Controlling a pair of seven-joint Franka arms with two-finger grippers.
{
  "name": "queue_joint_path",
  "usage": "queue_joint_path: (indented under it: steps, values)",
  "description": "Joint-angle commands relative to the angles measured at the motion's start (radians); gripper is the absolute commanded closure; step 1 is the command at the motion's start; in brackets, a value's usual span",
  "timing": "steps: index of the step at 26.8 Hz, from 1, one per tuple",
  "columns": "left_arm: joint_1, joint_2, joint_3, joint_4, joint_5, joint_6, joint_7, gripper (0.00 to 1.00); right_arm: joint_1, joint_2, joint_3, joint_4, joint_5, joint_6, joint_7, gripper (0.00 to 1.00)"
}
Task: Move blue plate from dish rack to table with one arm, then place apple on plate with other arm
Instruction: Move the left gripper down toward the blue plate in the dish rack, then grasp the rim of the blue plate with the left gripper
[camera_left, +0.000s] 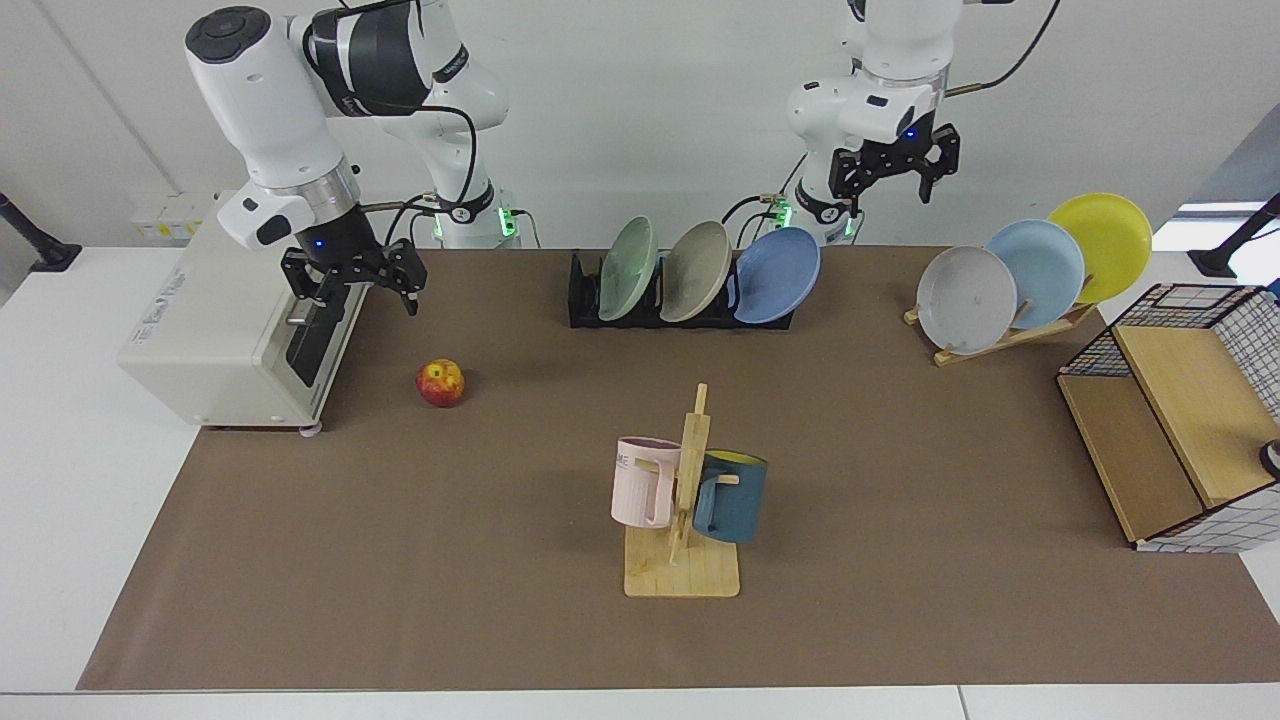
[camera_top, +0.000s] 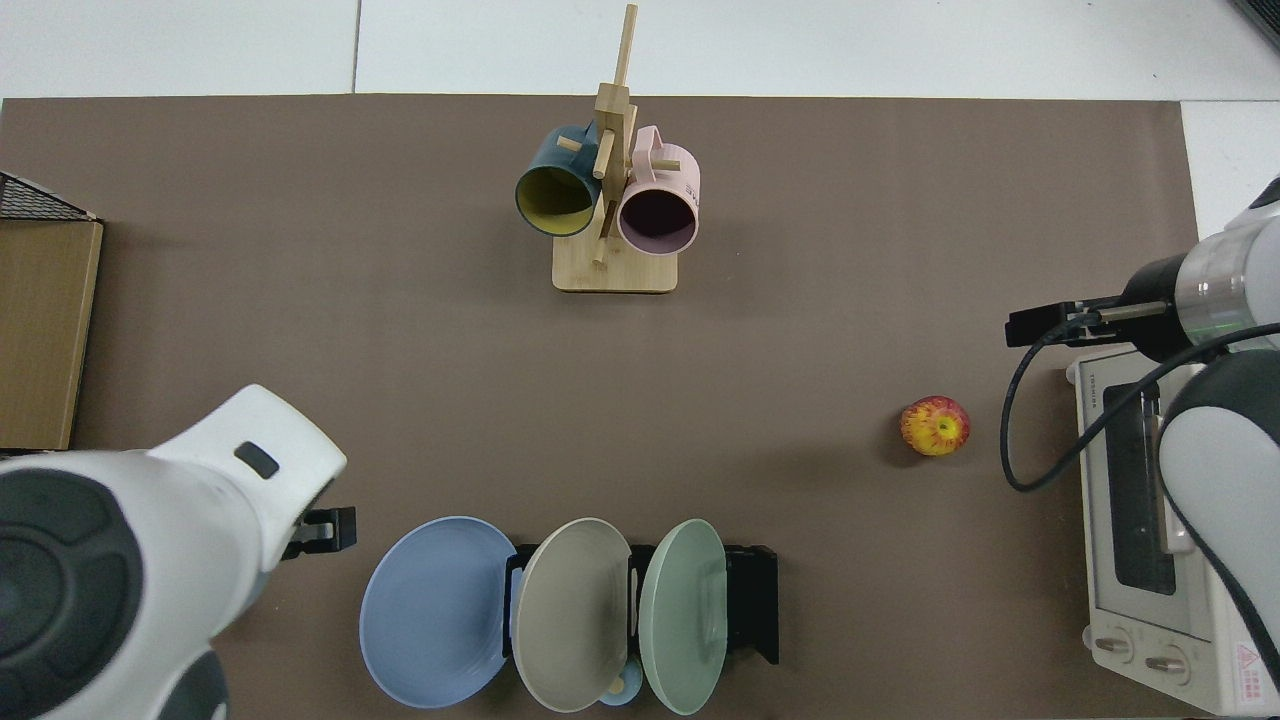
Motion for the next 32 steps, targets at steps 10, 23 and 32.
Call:
queue_joint_path:
  steps: [10,23,32]
  values:
    - [-0.032,-0.148,-0.130,-0.300,0.023,0.114,-0.186,0.00,-0.016,-0.014,0.008,-0.010,0.002,0.002,-0.022,0.01]
    - [-0.072,-0.158,-0.116,-0.461,0.023,0.303,-0.177,0.00,-0.016,-0.014,0.010,-0.010,0.002,0.002,-0.022,0.01]
    - [-0.067,-0.155,-0.133,-0.521,0.023,0.357,-0.196,0.00,-0.016,-0.014,0.010,-0.010,0.002,0.002,-0.022,0.01]
